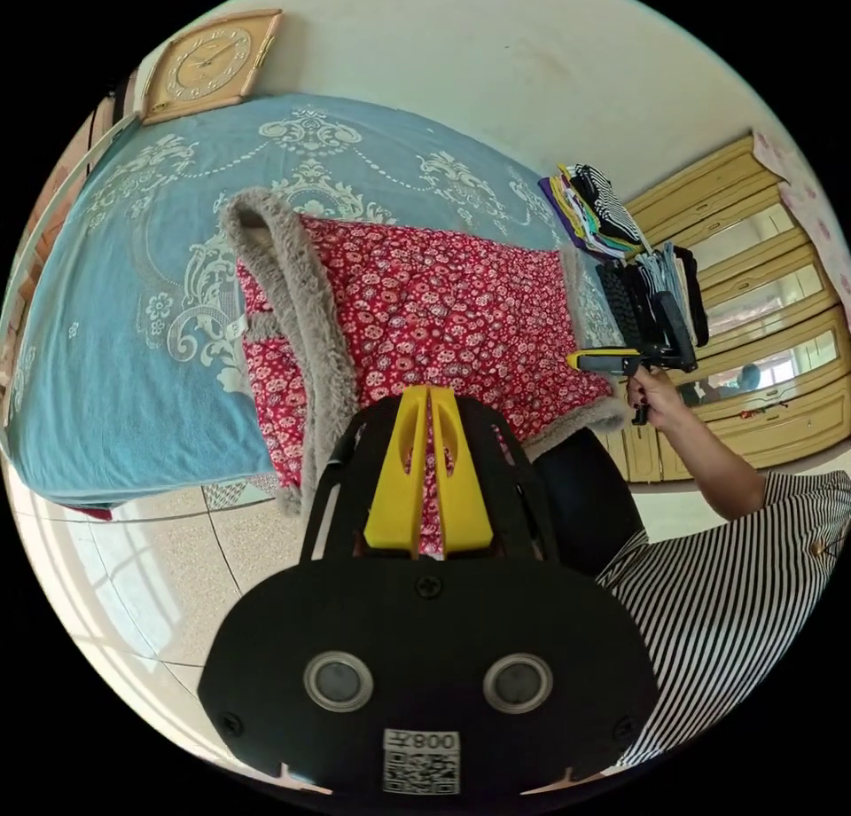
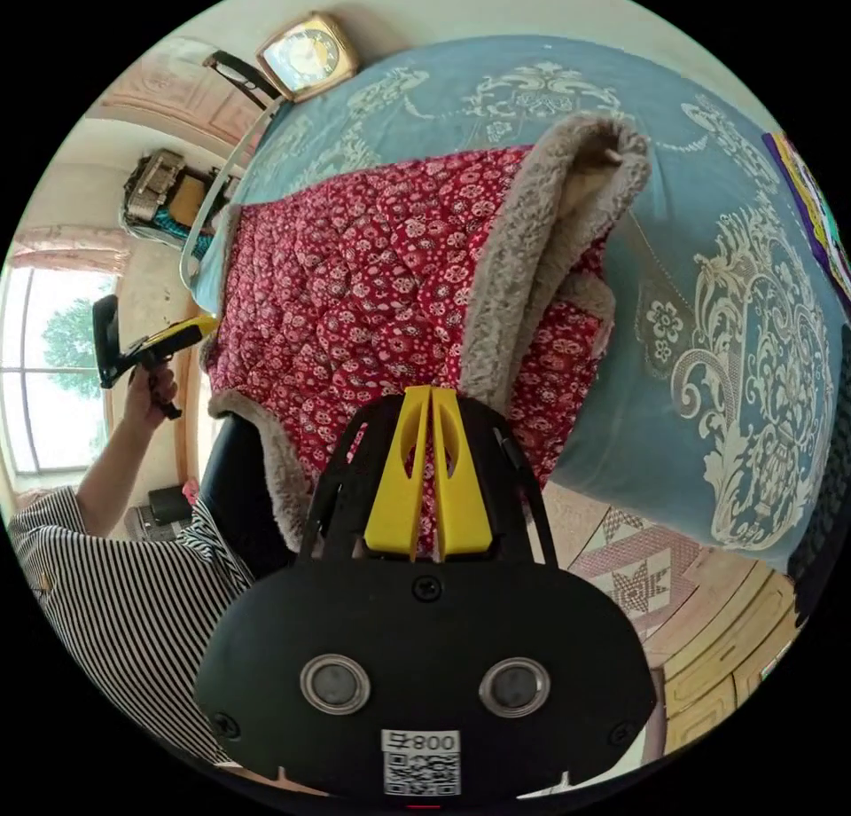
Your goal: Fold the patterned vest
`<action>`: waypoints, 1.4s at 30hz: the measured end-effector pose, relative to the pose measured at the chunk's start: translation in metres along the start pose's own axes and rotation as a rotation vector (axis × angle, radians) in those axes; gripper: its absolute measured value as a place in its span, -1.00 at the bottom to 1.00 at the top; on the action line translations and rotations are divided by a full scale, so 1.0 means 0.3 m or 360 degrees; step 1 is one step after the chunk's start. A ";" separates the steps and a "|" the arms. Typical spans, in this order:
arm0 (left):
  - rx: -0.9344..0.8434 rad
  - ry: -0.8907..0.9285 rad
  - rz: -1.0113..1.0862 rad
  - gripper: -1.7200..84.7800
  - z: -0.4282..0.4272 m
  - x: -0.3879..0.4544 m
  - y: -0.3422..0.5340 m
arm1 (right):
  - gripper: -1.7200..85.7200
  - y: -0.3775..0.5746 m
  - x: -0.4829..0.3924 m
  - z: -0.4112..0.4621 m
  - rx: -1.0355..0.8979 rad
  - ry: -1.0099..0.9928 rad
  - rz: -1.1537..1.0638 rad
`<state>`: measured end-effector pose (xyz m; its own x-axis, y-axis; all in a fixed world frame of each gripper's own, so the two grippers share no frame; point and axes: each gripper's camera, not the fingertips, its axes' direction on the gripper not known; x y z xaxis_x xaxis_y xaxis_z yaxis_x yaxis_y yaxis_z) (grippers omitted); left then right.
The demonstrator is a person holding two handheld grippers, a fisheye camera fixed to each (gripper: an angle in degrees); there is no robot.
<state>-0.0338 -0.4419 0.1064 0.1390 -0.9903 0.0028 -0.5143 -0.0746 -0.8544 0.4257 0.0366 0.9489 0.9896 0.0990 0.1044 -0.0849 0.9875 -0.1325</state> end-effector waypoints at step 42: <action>0.0111 -0.0306 0.0146 -0.96 0.054 0.059 -0.641 | -0.96 -0.618 -0.196 -0.089 0.0443 0.0110 0.0138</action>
<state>0.0814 -0.4432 0.2624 0.2564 -0.9515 -0.1699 -0.4735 0.0296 -0.8803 0.3864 -0.1555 0.9411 0.9820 0.1852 0.0360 -0.1884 0.9723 0.1381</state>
